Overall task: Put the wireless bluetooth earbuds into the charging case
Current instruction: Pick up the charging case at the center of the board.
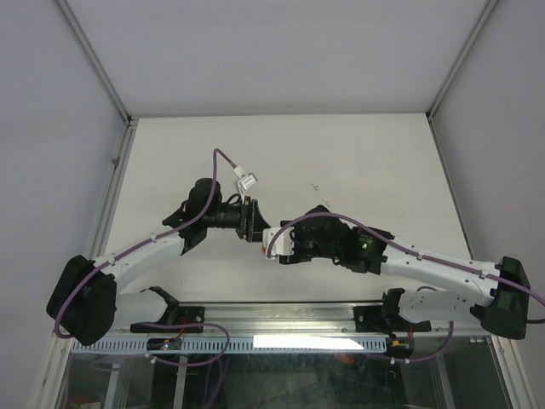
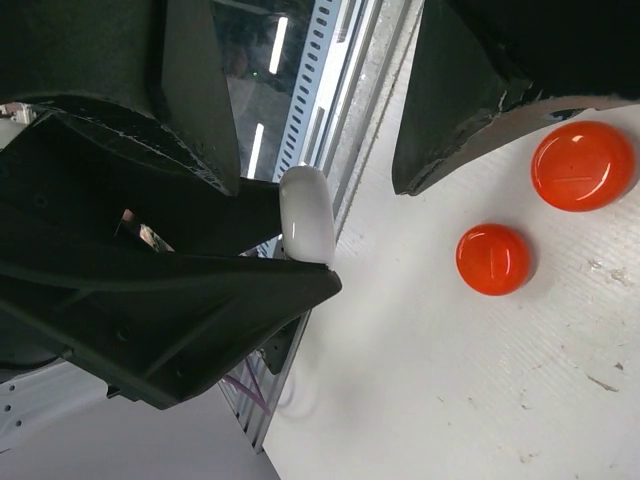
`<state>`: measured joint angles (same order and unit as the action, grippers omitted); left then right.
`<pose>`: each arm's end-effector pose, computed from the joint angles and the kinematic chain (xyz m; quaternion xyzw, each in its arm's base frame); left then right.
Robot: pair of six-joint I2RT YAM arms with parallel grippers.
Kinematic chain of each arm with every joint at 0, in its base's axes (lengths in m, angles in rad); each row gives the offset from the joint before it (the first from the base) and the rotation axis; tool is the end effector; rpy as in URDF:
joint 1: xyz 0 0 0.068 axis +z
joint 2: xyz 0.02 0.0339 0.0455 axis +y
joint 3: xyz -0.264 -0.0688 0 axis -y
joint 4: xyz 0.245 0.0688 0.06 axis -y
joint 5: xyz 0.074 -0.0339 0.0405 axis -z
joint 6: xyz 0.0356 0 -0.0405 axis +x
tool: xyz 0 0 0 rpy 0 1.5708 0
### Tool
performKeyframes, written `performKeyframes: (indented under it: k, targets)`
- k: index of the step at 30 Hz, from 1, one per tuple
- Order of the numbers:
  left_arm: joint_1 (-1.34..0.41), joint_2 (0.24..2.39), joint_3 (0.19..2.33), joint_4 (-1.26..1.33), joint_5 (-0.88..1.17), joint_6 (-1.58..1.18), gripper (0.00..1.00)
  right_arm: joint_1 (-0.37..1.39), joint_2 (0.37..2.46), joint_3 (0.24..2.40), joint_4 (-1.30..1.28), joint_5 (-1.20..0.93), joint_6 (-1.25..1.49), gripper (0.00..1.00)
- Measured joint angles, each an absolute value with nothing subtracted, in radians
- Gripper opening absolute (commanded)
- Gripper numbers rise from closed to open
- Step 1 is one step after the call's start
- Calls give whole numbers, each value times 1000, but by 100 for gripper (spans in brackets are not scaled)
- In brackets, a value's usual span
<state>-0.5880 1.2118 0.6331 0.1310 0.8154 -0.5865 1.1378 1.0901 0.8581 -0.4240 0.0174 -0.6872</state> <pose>0.1969 -0.1624 0.2343 0.2117 0.7769 -0.5502 0.2210 0.1000 0.2149 0.2828 -0.7073 0.5519 0.0910 0.4322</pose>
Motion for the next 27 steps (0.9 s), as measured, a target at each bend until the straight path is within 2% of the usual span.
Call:
performKeyframes:
  k: [7,16,24,27]
  targets:
    - [-603,1243,640,133,846,-586,56,1156,1104,864,-424,13,-731,49]
    - [-636,1258,641,133,857,-583,43,1167,1122,872,-424,14,-755,49]
    - [-643,1272,643,134,877,-583,39,1171,1124,877,-425,16,-768,49]
    - [-647,1276,643,134,884,-583,32,1174,1126,877,-425,19,-771,49]
